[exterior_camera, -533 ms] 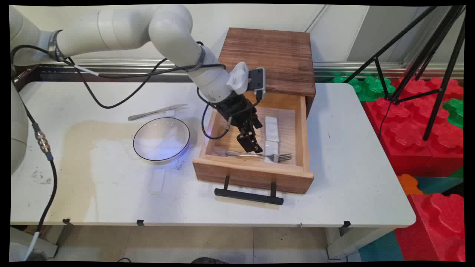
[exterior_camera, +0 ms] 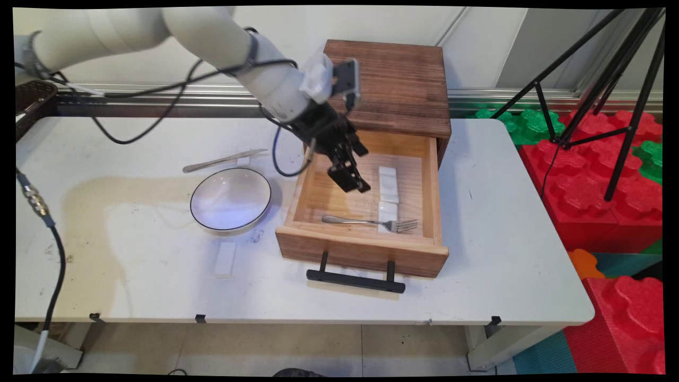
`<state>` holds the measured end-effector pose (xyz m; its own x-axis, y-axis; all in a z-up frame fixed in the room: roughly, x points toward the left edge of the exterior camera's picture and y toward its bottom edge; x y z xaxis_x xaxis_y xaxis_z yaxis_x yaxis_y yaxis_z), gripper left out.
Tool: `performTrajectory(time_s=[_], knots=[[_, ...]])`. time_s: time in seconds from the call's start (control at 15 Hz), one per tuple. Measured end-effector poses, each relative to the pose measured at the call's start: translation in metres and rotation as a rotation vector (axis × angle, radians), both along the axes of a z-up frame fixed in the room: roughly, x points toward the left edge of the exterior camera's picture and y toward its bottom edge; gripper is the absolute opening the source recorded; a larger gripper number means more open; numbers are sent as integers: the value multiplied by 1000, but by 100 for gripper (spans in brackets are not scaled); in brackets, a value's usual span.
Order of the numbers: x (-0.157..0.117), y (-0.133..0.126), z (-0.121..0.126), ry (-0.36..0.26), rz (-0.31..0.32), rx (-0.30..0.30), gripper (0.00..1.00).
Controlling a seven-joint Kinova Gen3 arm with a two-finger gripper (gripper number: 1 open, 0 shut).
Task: Pick up the knife from the left of the white plate
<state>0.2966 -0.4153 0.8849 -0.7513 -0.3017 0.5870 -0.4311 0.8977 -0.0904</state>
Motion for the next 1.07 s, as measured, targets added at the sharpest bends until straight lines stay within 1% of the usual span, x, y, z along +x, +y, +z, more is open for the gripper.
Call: performTrajectory(time_s=[0.13, 0.33, 0.47, 0.6, 0.93, 1.07], knots=[[12, 7, 13, 15, 16, -16, 100], [42, 26, 37, 37, 40, -41, 100], [59, 39, 48, 46, 52, -48, 100], [76, 52, 57, 55, 67, -52, 100], [133, 96, 77, 66, 127, -58, 100], [147, 107, 81, 66, 144, -58, 100]])
